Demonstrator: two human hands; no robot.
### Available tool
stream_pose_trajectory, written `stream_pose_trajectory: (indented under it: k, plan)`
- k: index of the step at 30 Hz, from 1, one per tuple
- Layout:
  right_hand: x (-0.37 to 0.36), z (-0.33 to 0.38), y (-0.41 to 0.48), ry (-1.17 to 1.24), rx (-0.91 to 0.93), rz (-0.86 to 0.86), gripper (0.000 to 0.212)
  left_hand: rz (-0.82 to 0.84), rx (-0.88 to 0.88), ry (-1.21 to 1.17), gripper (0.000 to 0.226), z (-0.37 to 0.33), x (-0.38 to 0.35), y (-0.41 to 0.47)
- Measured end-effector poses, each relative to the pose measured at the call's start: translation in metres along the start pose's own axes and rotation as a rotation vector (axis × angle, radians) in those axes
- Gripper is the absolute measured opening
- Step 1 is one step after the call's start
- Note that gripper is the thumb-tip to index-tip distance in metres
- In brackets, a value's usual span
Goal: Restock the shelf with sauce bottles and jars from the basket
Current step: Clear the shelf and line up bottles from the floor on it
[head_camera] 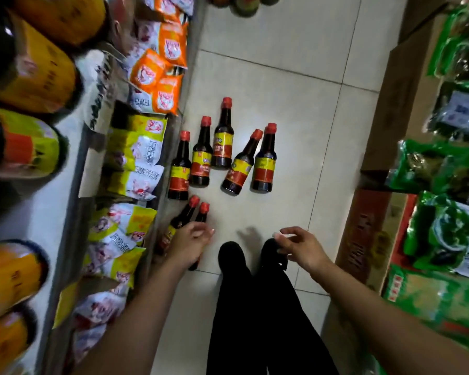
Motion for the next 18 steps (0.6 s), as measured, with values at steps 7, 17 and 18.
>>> stream_pose_trajectory:
  k: [7,17,18]
  plan:
    - [-0.061,-0.047,0.101,-0.024,-0.007,0.079,0.016,-0.061,0.037,0.111,0.014,0.068,-0.010,0.096]
    - [-0.160,-0.084,0.209,-0.024,0.013,0.175,0.016,-0.272,-0.097,0.145,0.024,0.120,-0.005,0.202]
    - [-0.172,-0.085,0.219,-0.015,0.013,0.186,0.017,-0.285,-0.107,0.162,0.025,0.122,-0.006,0.212]
Point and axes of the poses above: each hand's wrist, its own y-axis towards the middle knuckle, its own x-axis out of the back of the hand, z = x × y, the point moved 3 cm from there along y, towards the middle knuckle, and after that the axes turned 7 degrees about -z, right-handed, at the moved point
